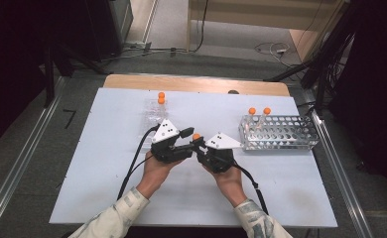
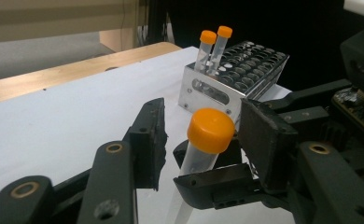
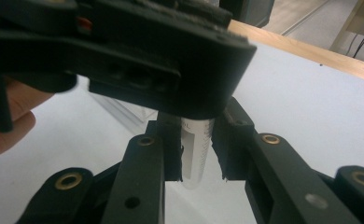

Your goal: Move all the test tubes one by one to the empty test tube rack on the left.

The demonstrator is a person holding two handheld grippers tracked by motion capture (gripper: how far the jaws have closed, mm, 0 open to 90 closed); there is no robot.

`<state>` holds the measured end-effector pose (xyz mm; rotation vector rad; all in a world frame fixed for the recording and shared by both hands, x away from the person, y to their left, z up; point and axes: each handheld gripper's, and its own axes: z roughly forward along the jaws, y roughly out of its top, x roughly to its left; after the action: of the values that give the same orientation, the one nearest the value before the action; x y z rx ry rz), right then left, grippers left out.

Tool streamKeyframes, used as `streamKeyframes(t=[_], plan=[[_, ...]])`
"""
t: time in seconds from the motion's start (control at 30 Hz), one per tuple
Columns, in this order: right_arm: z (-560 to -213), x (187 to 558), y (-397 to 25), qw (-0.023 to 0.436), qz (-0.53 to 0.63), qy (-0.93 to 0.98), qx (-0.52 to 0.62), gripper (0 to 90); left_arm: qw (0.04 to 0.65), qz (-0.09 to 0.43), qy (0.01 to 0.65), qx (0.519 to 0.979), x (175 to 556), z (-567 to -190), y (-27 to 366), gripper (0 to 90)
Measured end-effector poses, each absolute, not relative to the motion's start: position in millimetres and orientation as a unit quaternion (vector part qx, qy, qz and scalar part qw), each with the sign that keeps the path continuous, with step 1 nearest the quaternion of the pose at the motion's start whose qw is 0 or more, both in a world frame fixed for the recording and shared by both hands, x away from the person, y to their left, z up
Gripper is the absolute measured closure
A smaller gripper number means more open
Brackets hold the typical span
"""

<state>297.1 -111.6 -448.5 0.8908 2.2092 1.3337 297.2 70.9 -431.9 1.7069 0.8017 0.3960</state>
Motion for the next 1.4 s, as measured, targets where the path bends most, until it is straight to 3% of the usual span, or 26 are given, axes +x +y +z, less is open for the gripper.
streamKeyframes(t=[0.23, 0.37, 0.6, 0.67, 0.8, 0.93, 1.13, 1.4], plan=[[-448.2, 297.4, -111.8, 0.204, 0.478, 0.792, 0.32, 71.3, 0.564, 0.161, 0.34, 0.735, 297.8, -434.8, 67.8, 59.1], [-449.0, 298.1, -111.8, 0.202, 0.478, 0.792, 0.321, 71.4, 0.565, 0.166, 0.34, 0.734, 298.1, -435.4, 67.6, 68.0], [-451.5, 301.0, -110.4, 0.193, 0.482, 0.792, 0.323, 70.9, 0.561, 0.17, 0.344, 0.733, 299.1, -435.7, 69.7, 69.2], [-451.8, 302.0, -110.6, 0.19, 0.481, 0.793, 0.322, 66.2, 0.565, 0.172, 0.346, 0.729, 299.7, -434.8, 71.0, 69.5], [-453.7, 307.1, -113.0, 0.189, 0.467, 0.801, 0.325, 43.1, 0.565, 0.177, 0.356, 0.723, 301.5, -433.7, 75.8, 69.5], [-453.3, 312.9, -120.6, 0.181, 0.457, 0.803, 0.336, 27.6, 0.571, 0.178, 0.368, 0.711, 303.4, -430.9, 84.0, 69.5], [-457.6, 309.2, -127.7, 0.176, 0.451, 0.805, 0.345, 22.0, 0.574, 0.183, 0.393, 0.695, 309.2, -429.1, 95.8, 69.6], [-456.5, 303.8, -133.8, 0.176, 0.452, 0.805, 0.342, 21.7, 0.571, 0.194, 0.42, 0.678, 318.0, -426.9, 110.0, 69.7]])
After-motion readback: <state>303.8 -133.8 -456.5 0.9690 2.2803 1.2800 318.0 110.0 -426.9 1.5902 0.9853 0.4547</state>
